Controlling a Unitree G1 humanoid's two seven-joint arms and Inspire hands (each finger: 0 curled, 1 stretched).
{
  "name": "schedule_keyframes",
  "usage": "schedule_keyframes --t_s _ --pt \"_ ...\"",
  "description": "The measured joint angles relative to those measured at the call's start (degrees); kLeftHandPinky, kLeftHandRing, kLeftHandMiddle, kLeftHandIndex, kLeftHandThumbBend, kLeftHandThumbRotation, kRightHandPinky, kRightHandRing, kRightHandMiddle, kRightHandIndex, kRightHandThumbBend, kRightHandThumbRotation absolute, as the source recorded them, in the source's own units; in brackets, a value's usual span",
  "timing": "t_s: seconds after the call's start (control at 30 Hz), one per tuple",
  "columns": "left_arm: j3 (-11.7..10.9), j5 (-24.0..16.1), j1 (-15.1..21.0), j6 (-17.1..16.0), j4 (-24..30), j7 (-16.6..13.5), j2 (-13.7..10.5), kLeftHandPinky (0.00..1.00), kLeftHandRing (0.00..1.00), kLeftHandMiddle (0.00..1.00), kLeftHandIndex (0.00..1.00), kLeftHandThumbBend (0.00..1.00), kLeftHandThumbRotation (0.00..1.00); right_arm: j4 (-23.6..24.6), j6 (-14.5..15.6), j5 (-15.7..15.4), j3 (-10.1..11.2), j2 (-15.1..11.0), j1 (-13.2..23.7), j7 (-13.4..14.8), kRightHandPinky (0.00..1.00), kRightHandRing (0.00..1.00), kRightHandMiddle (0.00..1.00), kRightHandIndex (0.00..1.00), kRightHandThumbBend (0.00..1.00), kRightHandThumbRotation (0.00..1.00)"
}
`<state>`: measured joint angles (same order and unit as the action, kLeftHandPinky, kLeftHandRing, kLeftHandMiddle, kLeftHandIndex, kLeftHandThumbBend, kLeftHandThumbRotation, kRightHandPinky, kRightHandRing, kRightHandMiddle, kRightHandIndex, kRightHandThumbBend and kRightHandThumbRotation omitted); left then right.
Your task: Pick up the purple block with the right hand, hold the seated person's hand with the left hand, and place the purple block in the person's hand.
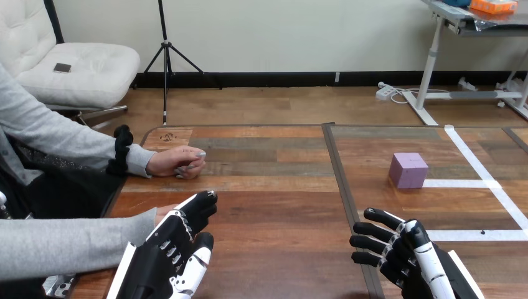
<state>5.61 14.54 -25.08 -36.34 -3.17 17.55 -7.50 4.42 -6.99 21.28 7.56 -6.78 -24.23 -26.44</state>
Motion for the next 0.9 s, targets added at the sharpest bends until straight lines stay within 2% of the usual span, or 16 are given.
schedule_keyframes --t_s 0.27,0.53,0.67,0.9 --pt "0.0 0.1 0.4 -0.1 -0.2 0.0 0.1 0.90 0.88 0.86 0.79 0.17 0.30 0.0 0.0 0.1 0.1 -0.1 0.0 -0.1 0.69 0.72 0.73 0.75 0.71 0.78" --pt "0.0 0.3 0.5 -0.3 -0.2 0.0 0.1 0.85 0.85 0.83 0.75 0.14 0.29 -0.9 -1.1 -0.1 0.4 -0.8 0.7 -1.7 0.66 0.71 0.72 0.74 0.71 0.80" --pt "0.0 0.0 0.5 -0.3 -0.2 -0.3 0.2 0.81 0.82 0.81 0.72 0.15 0.28 -2.3 -2.7 -0.7 0.7 -1.6 1.9 -2.7 0.64 0.70 0.72 0.74 0.72 0.79" --pt "0.0 0.2 0.5 -0.7 -0.4 -0.3 0.2 0.76 0.80 0.78 0.67 0.16 0.26 -4.0 -3.0 -1.2 1.7 -3.6 4.9 -3.1 0.61 0.69 0.71 0.72 0.77 0.75"
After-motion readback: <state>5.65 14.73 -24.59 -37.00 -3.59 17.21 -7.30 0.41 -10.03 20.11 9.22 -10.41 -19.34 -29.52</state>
